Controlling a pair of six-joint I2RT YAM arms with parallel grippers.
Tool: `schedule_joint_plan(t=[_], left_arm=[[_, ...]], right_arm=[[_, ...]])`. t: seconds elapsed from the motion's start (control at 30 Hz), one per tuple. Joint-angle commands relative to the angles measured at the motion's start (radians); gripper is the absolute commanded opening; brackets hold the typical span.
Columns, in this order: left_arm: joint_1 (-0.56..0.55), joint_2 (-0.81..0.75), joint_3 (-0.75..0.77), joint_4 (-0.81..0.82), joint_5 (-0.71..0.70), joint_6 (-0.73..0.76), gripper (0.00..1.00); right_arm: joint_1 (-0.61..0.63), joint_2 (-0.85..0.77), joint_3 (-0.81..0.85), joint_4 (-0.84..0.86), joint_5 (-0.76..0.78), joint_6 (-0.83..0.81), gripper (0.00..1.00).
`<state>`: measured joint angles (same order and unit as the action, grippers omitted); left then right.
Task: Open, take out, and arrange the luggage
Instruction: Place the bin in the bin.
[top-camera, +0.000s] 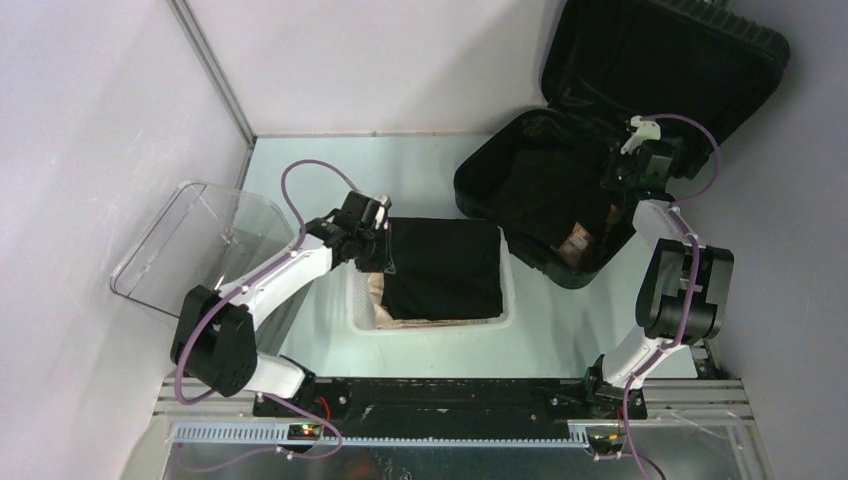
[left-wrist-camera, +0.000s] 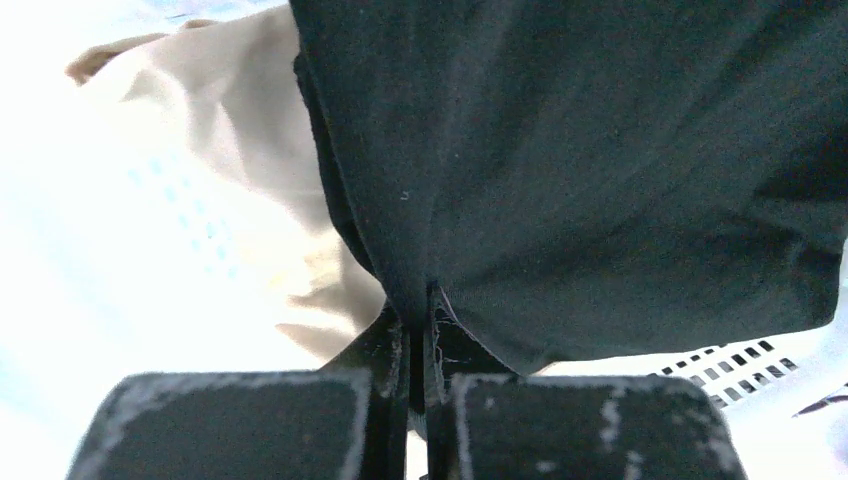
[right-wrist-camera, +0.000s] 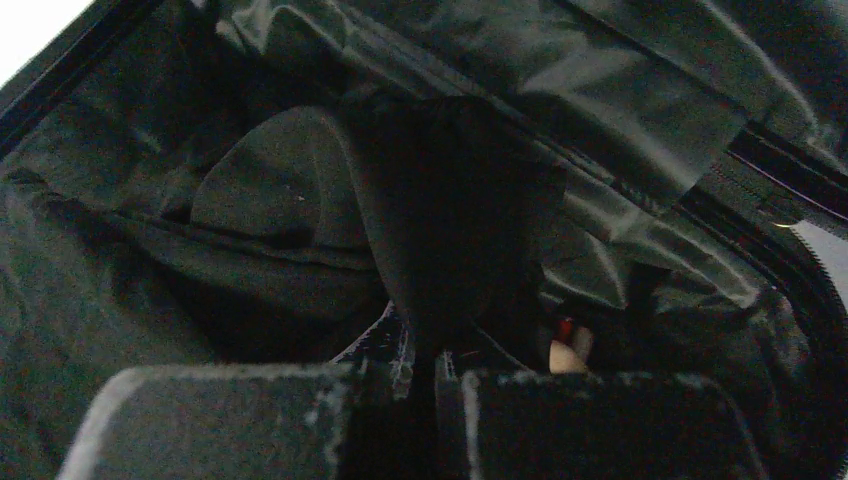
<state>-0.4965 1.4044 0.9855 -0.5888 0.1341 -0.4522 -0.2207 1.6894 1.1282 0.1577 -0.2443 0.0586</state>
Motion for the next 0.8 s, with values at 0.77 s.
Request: schedule_joint_plan(t=[0.77], left_arm=[[0.068,-0.162,-0.064,-0.059,-0.122,-0.079,0.05]], right_arm=[[-0.002,0.003,0.090,-0.026,0.137,0.044,0.02]])
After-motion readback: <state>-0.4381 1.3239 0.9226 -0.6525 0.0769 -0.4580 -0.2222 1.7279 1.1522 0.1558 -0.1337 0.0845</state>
